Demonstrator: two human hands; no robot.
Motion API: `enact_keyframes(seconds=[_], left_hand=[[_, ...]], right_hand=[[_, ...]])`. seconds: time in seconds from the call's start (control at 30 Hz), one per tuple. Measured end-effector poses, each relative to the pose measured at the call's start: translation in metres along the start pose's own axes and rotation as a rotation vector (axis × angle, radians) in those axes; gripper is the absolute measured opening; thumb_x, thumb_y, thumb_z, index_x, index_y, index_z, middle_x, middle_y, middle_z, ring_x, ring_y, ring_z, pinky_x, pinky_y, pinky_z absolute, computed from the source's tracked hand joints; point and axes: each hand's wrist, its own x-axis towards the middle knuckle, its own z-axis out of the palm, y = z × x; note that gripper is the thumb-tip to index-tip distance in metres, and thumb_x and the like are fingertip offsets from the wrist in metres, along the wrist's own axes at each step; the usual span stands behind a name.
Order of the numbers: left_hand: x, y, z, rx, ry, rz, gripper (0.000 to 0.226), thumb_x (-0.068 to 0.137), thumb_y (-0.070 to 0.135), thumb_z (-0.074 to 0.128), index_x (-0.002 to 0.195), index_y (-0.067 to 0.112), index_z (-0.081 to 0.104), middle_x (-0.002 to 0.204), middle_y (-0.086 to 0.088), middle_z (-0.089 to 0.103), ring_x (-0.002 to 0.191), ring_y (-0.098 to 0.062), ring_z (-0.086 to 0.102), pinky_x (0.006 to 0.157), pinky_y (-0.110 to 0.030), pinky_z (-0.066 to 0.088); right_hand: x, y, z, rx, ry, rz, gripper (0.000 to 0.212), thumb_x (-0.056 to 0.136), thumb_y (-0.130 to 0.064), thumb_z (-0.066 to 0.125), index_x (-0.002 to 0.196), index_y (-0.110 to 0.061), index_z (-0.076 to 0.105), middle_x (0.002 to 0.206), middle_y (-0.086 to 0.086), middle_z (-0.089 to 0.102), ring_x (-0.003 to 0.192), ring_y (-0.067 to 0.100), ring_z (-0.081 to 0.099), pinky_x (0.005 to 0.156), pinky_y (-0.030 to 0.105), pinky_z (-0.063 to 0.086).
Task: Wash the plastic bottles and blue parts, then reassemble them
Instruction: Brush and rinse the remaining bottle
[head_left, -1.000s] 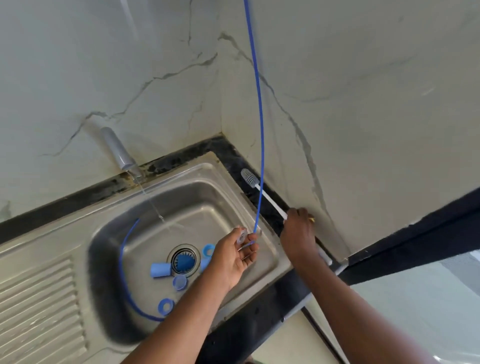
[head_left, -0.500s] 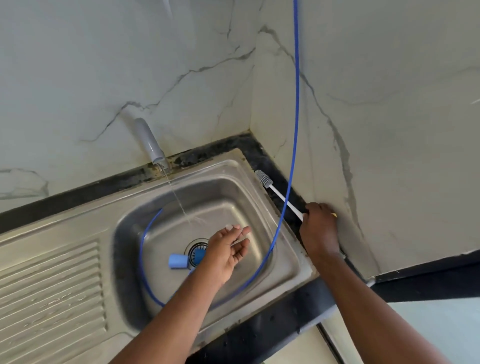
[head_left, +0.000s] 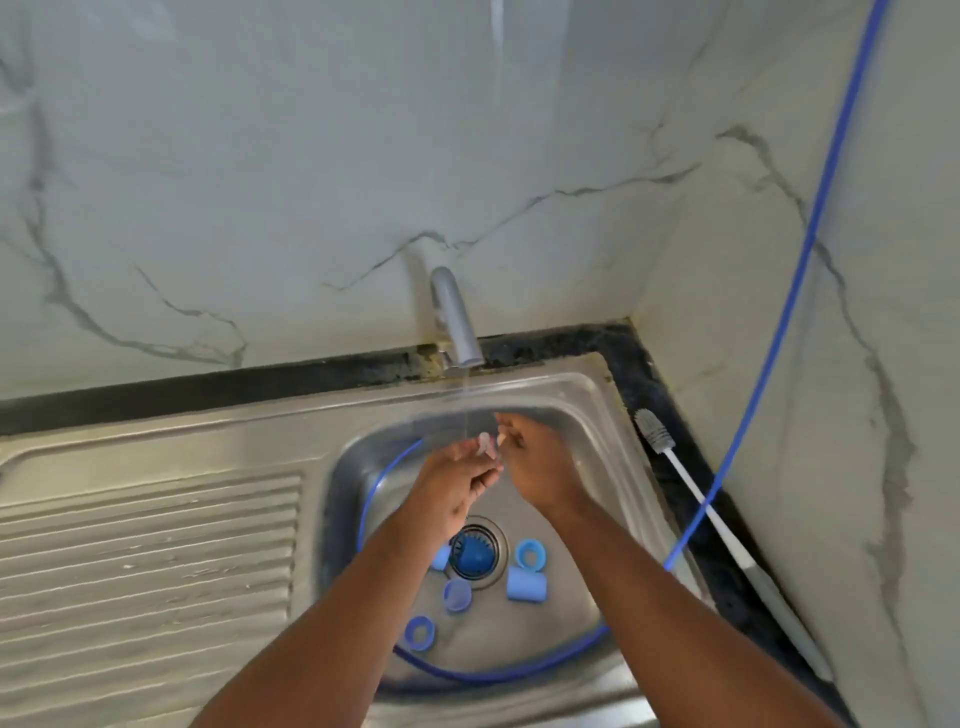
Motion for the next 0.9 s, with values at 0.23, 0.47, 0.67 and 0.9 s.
enact_keyframes(seconds=[0.23,0.47,0.67,0.9], left_hand=[[0.017,0.035,-0.028,0.178,0.068,0.047,0.027,0.084,-0.017,0.067,0.1,0.005,0.072,0.081,-0.009,0.073,0.081,-0.021,0.07,0.073,-0.027,0.057],[0.022,0.038,-0.029,0.067,0.118,0.039,0.016,0.086,-0.005,0.072,0.091,0.009,0.074,0.076,-0.007,0.074,0.074,-0.019,0.066,0.079,-0.034,0.055],[0.018,0.021,-0.023,-0.097,0.119,-0.053,0.006,0.098,0.008,0.063,0.098,0.004,0.068,0.075,-0.007,0.071,0.069,-0.014,0.065,0.07,-0.027,0.057],[0.02,0.025,-0.025,-0.202,0.106,-0.113,0.012,0.099,0.006,0.056,0.091,0.004,0.064,0.065,-0.005,0.067,0.062,-0.015,0.062,0.069,-0.029,0.055]], right_hand=[[0.041,-0.023,0.022,-0.111,-0.096,-0.081,0.015,0.096,-0.029,0.066,0.1,-0.017,0.075,0.09,-0.003,0.075,0.083,0.01,0.068,0.076,0.026,0.053],[0.049,-0.027,0.03,0.035,0.084,-0.019,0.006,0.094,-0.016,0.066,0.094,-0.02,0.07,0.086,-0.012,0.07,0.078,0.001,0.067,0.073,0.022,0.058],[0.036,-0.02,0.032,0.007,0.069,-0.039,0.028,0.097,-0.008,0.057,0.117,-0.018,0.073,0.109,-0.003,0.074,0.099,0.007,0.068,0.093,0.028,0.057],[0.037,-0.023,0.032,-0.079,0.024,-0.054,0.027,0.097,-0.014,0.063,0.121,-0.018,0.073,0.116,0.0,0.075,0.107,0.008,0.069,0.1,0.027,0.053]])
